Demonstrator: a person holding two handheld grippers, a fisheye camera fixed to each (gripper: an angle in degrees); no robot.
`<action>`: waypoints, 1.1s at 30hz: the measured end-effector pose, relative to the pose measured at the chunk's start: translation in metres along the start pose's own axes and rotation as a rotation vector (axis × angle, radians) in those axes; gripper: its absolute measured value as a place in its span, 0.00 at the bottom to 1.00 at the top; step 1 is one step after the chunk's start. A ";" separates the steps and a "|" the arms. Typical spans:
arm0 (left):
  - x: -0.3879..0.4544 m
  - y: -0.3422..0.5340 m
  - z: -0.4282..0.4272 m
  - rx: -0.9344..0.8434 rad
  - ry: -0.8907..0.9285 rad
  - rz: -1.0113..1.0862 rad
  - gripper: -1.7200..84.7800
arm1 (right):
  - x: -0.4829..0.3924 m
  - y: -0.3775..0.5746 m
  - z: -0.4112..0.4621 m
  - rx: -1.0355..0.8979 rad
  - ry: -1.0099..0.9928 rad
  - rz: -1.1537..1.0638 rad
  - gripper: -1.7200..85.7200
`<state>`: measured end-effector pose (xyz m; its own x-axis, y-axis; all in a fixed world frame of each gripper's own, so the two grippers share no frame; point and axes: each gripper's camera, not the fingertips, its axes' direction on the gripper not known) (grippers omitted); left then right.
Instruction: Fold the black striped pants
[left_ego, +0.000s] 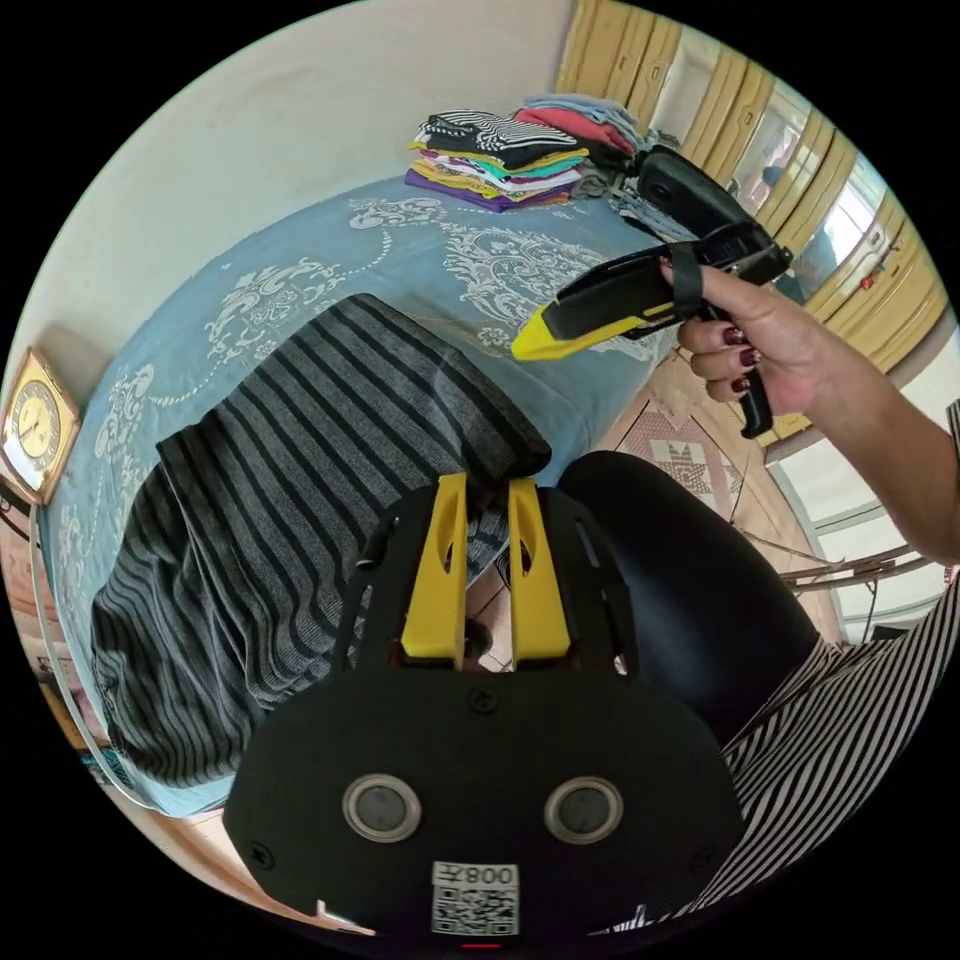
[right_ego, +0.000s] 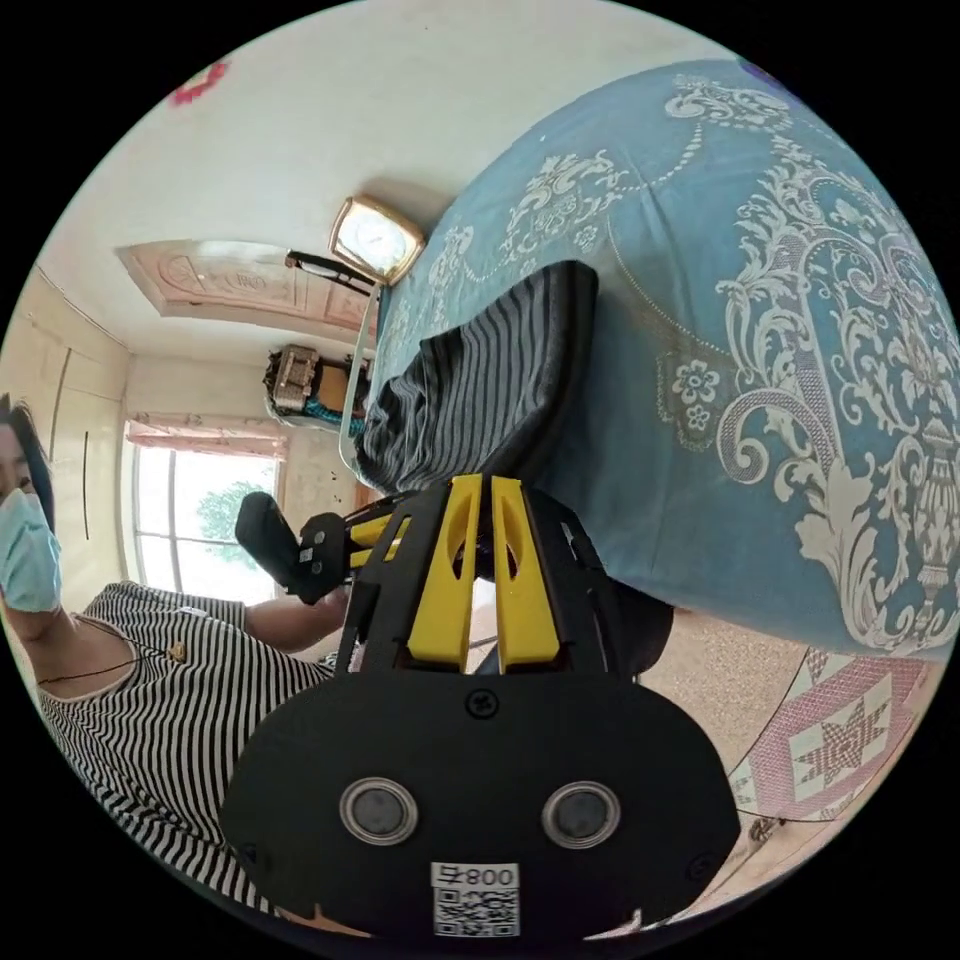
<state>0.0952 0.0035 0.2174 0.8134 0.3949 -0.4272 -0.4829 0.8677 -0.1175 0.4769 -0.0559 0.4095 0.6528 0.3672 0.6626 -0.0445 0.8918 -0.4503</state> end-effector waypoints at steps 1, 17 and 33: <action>0.000 0.001 -0.002 0.006 0.013 -0.001 0.10 | 0.006 -0.006 -0.003 0.018 -0.008 0.020 0.10; -0.006 0.024 -0.017 0.027 0.053 0.009 0.10 | 0.060 -0.137 0.056 -0.061 -0.108 0.167 0.13; -0.009 0.053 -0.066 0.129 0.073 0.149 0.08 | 0.006 -0.129 0.011 0.066 -0.175 0.105 0.08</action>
<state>0.0412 0.0257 0.1561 0.7078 0.5032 -0.4958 -0.5471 0.8345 0.0659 0.4777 -0.1658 0.4781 0.5013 0.4939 0.7105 -0.1582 0.8596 -0.4859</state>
